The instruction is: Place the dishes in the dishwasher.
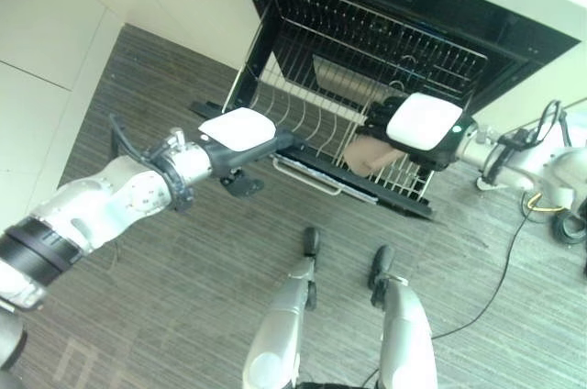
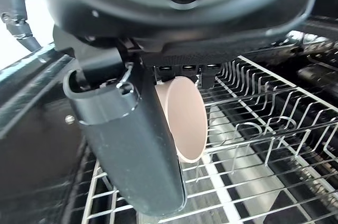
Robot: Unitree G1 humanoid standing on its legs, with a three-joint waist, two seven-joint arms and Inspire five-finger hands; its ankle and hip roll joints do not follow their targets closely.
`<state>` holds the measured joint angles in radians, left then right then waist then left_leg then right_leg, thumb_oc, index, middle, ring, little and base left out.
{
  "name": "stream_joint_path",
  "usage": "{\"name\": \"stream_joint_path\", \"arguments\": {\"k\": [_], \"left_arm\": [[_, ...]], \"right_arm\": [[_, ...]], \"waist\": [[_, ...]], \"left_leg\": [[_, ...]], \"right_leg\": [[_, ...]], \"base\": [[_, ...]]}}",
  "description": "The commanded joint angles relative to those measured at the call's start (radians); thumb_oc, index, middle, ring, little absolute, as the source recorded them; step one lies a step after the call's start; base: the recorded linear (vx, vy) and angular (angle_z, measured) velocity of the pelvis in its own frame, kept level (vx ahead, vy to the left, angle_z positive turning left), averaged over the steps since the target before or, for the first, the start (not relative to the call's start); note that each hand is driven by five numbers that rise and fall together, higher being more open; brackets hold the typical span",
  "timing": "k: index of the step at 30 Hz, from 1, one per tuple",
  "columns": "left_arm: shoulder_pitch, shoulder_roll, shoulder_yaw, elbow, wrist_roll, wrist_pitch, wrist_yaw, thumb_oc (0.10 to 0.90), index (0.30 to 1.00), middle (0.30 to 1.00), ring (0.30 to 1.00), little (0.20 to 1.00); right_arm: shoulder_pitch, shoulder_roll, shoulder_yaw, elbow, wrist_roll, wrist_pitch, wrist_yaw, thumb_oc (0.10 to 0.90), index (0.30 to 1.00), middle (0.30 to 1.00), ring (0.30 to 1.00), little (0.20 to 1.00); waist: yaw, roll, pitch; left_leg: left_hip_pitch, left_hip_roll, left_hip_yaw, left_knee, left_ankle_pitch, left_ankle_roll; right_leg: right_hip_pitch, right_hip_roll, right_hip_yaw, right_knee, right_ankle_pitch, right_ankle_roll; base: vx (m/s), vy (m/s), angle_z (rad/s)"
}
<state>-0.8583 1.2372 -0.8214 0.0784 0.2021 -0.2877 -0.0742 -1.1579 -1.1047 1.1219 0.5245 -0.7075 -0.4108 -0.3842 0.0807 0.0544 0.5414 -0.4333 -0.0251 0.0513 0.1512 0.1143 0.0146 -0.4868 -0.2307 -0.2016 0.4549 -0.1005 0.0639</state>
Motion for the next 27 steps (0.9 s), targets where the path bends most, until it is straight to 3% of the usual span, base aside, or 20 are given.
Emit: {"name": "stream_joint_path", "arguments": {"k": [1, 8, 11, 18, 22, 23, 25, 27], "left_arm": [[-0.037, 0.000, 0.100, -0.043, -0.018, -0.014, 0.049, 0.800, 0.900, 0.900, 0.900, 0.900], [0.005, -0.011, 0.144, -0.058, -0.011, 0.000, 0.048, 0.800, 0.900, 0.900, 0.900, 0.900], [0.031, -0.008, 0.171, -0.064, -0.009, -0.003, 0.044, 0.800, 0.900, 0.900, 0.900, 0.900], [0.133, -0.016, 0.278, -0.094, -0.004, 0.000, 0.017, 0.800, 0.900, 0.900, 0.900, 0.900], [0.263, -0.038, 0.382, -0.122, 0.003, 0.016, 0.008, 0.800, 0.900, 0.900, 0.900, 0.900], [0.374, -0.065, 0.471, -0.147, 0.016, 0.024, 0.006, 0.800, 0.900, 0.900, 0.900, 0.900], [0.473, -0.109, 0.544, -0.159, 0.042, 0.037, 0.027, 0.800, 0.900, 0.900, 0.900, 0.900], [0.522, -0.145, 0.576, -0.157, 0.059, 0.042, 0.038, 0.800, 0.900, 0.900, 0.900, 0.900]], "right_arm": [[-0.074, -0.026, -0.088, -0.027, -0.011, 0.068, -0.144, 0.800, 0.900, 0.900, 0.900, 0.900], [-0.014, -0.024, -0.201, -0.021, 0.033, 0.178, -0.245, 0.800, 0.900, 0.900, 0.900, 0.900], [0.009, -0.031, -0.252, -0.024, 0.075, 0.193, -0.268, 0.800, 0.900, 0.900, 0.900, 0.900], [0.118, -0.021, -0.421, -0.055, 0.143, 0.171, -0.315, 0.800, 0.900, 0.900, 0.900, 0.900], [0.281, -0.004, -0.566, -0.163, 0.165, 0.156, -0.352, 0.800, 0.900, 0.900, 0.900, 0.900], [0.429, 0.018, -0.694, -0.277, 0.184, 0.144, -0.347, 0.800, 0.900, 0.900, 0.900, 0.900], [0.574, 0.056, -0.807, -0.383, 0.190, 0.101, -0.348, 0.800, 0.900, 0.900, 0.900, 0.900], [0.649, 0.085, -0.856, -0.441, 0.198, 0.069, -0.326, 0.800, 0.900, 0.900, 0.900, 0.900]], "waist": [[0.000, 0.001, -0.021], [-0.012, 0.014, -0.021], [-0.016, 0.016, -0.021], [-0.028, 0.024, -0.026], [-0.043, 0.026, -0.068], [-0.055, 0.023, -0.102], [-0.066, 0.018, -0.139], [-0.071, 0.014, -0.167]], "left_leg": [[0.018, 0.045, 0.024, 0.149, -0.230, -0.027], [0.039, 0.044, 0.034, 0.149, -0.242, -0.029], [0.054, 0.044, 0.037, 0.149, -0.248, -0.030], [0.125, 0.053, 0.050, 0.149, -0.273, -0.033], [0.166, 0.060, 0.059, 0.149, -0.295, -0.033], [0.197, 0.063, 0.067, 0.149, -0.309, -0.032], [0.233, 0.067, 0.076, 0.149, -0.325, -0.032], [0.261, 0.067, 0.081, 0.149, -0.334, -0.031]], "right_leg": [[0.055, -0.013, -0.005, -0.155, 0.053, 0.102], [0.067, -0.010, 0.003, -0.155, 0.044, 0.099], [0.079, -0.008, 0.005, -0.155, 0.040, 0.097], [0.141, 0.003, 0.008, -0.155, 0.021, 0.091], [0.172, 0.009, 0.010, -0.155, 0.006, 0.089], [0.198, 0.012, 0.012, -0.155, -0.005, 0.090], [0.232, 0.012, 0.010, -0.155, -0.016, 0.091], [0.261, 0.011, 0.010, -0.155, -0.021, 0.093]], "base": [[-0.02, 0.032, 0.00], [-0.01, 0.029, -0.01], [0.00, 0.008, -0.04], [-0.01, 0.017, -0.05], [0.04, 0.048, -0.06], [0.08, 0.061, -0.08], [0.06, 0.049, -0.17], [0.05, 0.032, -0.17]]}}
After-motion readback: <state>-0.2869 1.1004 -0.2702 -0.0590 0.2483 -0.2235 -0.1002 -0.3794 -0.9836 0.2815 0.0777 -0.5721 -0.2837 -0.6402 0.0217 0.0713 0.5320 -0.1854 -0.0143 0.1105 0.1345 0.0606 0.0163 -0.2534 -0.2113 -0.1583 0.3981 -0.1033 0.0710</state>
